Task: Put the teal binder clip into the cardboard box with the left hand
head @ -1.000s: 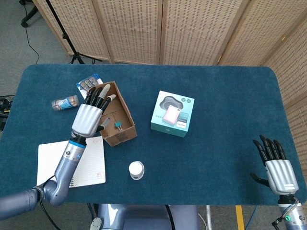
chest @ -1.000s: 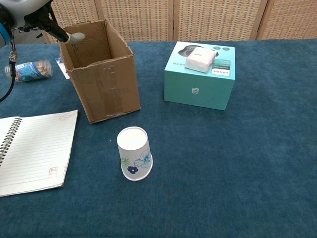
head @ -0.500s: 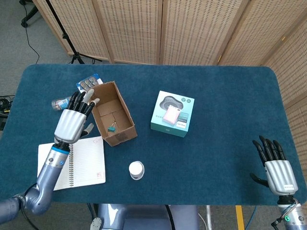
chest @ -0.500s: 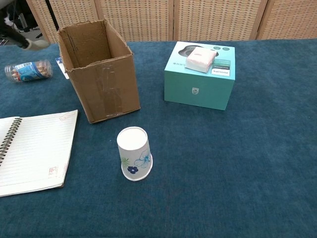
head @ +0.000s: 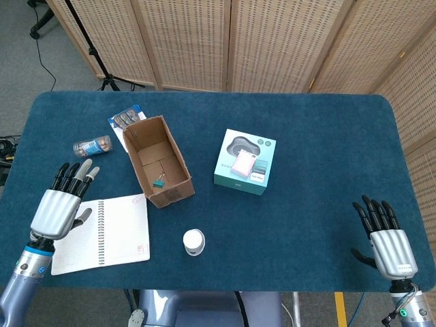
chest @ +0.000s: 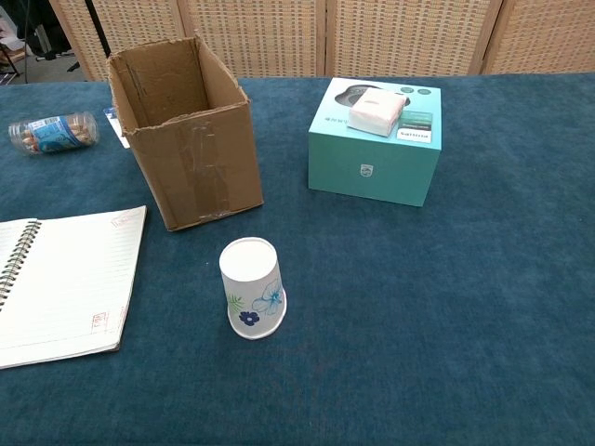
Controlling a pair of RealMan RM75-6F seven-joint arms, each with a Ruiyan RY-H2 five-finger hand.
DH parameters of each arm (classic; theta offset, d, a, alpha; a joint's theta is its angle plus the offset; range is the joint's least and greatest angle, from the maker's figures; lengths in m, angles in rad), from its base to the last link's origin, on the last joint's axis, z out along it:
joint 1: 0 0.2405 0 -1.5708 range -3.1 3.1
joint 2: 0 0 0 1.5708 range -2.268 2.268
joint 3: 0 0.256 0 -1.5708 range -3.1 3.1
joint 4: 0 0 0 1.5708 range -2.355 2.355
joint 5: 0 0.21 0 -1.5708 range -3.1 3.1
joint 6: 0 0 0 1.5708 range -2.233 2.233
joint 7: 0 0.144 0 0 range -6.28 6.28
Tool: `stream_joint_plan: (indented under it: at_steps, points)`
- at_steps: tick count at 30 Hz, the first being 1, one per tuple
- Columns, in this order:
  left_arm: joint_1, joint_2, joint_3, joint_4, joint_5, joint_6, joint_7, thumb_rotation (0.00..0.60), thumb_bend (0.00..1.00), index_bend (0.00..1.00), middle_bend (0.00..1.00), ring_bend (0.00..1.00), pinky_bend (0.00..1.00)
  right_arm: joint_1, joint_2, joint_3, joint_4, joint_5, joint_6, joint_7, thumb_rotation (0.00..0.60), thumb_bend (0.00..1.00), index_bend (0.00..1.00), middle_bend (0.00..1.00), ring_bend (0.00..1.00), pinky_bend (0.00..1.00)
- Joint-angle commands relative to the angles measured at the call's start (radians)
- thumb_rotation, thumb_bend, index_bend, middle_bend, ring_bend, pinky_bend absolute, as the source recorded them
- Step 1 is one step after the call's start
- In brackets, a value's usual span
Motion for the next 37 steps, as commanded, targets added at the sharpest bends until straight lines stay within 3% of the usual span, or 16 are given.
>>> stream_joint_plan:
  at_steps: [1,9,22,37]
  points:
    - [0.025,-0.015,0.024,0.037,0.02,0.009,-0.025,0.6,0.22,0.0,0.0,0.0,0.0,0.0,0.001,-0.001,0.0,-0.001,0.001,0.001,0.6,0.16,0.0,0.0,0.0,0.0]
    - [0.098,-0.116,0.051,0.23,0.036,0.041,-0.132,0.6,0.01,0.0,0.0,0.0,0.0,0.0,0.001,-0.003,0.005,-0.006,0.001,0.002,0.6,0.16,0.0,0.0,0.0,0.0]
    - [0.14,-0.143,0.057,0.321,0.061,0.039,-0.201,0.6,0.0,0.0,0.0,0.0,0.0,-0.003,0.0,-0.012,0.006,-0.023,0.011,-0.005,0.6,0.16,0.0,0.0,0.0,0.0]
    - [0.151,-0.148,0.041,0.344,0.094,0.05,-0.246,0.6,0.0,0.0,0.0,0.0,0.0,-0.001,0.006,-0.014,0.0,-0.023,0.005,0.002,0.6,0.16,0.0,0.0,0.0,0.0]
